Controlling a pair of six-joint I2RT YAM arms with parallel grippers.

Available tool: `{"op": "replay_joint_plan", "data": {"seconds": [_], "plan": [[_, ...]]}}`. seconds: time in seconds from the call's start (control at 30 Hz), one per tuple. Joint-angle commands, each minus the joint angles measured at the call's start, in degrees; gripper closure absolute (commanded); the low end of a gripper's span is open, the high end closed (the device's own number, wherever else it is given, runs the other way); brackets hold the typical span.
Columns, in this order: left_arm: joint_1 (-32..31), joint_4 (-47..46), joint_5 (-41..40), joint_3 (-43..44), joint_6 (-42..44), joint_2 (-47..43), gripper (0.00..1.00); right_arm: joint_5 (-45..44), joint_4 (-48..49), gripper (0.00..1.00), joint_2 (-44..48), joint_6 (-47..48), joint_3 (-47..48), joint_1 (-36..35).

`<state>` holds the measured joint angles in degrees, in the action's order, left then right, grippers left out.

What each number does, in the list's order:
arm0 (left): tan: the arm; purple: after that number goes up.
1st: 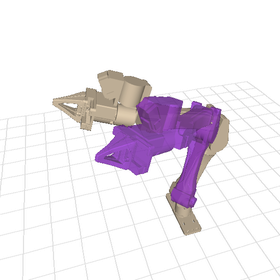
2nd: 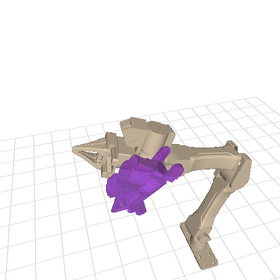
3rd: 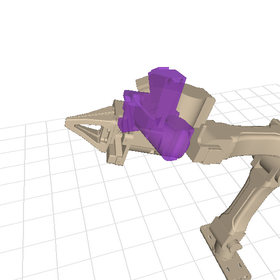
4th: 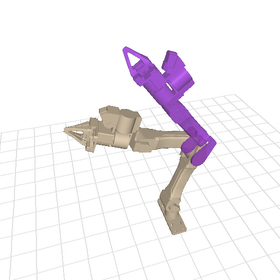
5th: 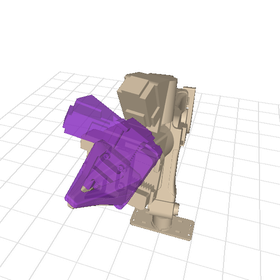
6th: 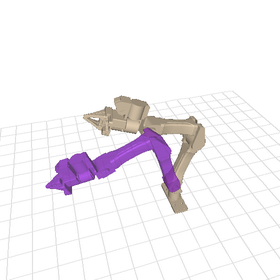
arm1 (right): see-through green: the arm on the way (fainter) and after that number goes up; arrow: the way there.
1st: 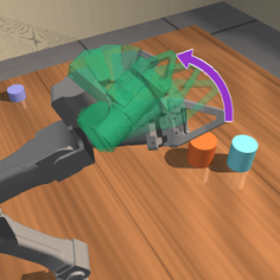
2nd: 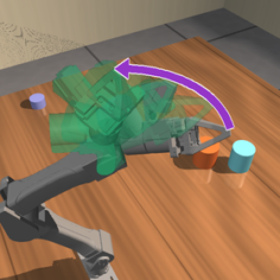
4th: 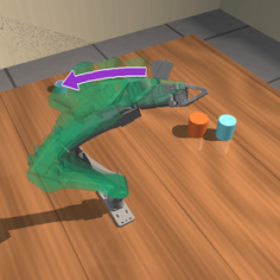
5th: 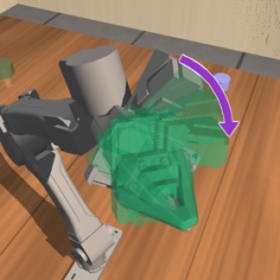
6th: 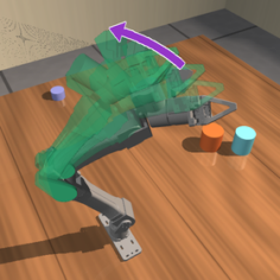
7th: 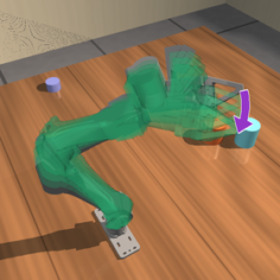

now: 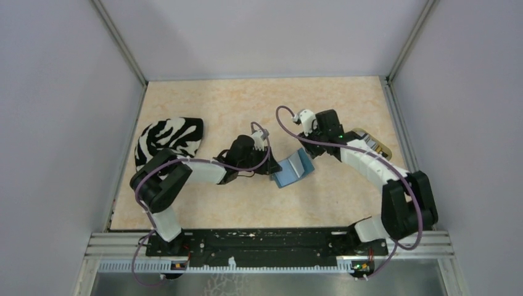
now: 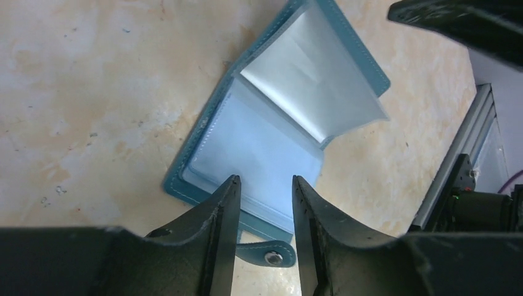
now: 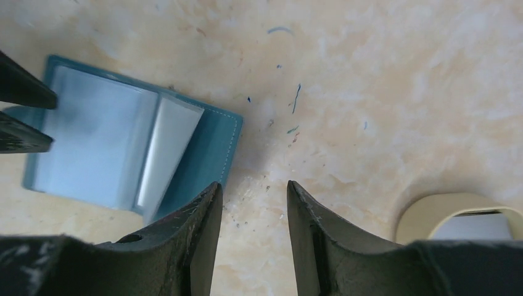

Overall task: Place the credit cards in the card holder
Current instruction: Open the card holder at the center of the board.

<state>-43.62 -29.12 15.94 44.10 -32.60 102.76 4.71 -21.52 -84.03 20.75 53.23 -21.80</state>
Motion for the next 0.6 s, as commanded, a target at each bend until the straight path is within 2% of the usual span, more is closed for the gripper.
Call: {"op": "replay_joint_plan", "data": {"seconds": [0.0, 0.1, 0.27, 0.33, 0.4, 0.5, 0.57], "plan": [[0.2, 3.4, 3.1, 2.9, 2.1, -4.8, 0.57, 8.9, 1.8, 0.57, 9.0, 0.9, -0.5, 1.3], [0.2, 3.1, 5.0, 2.0, 2.1, -7.5, 0.57, 15.4, 1.5, 0.57, 12.9, 1.0, -0.4, 1.5], [1.0, -6.7, 9.7, -5.7, 0.1, -12.7, 0.57, 42.5, -1.3, 0.58, 15.5, 4.4, -2.1, 1.6], [1.7, -12.4, 9.9, -10.5, -1.0, -15.9, 0.57, 49.0, -0.8, 0.62, 13.5, 5.3, -3.2, 1.3], [2.1, -16.1, 8.8, -14.6, -1.6, -19.3, 0.56, 47.5, -0.5, 0.72, 10.9, 6.9, -3.6, -0.1], [2.1, -15.9, 7.4, -18.1, -2.4, -22.9, 0.55, 34.2, -1.2, 0.83, 6.0, 7.8, -2.5, -3.5], [1.9, -11.9, 5.4, -18.5, -3.7, -23.4, 0.54, 26.4, -2.8, 0.9, 1.7, 6.0, -0.3, -4.4]]}}
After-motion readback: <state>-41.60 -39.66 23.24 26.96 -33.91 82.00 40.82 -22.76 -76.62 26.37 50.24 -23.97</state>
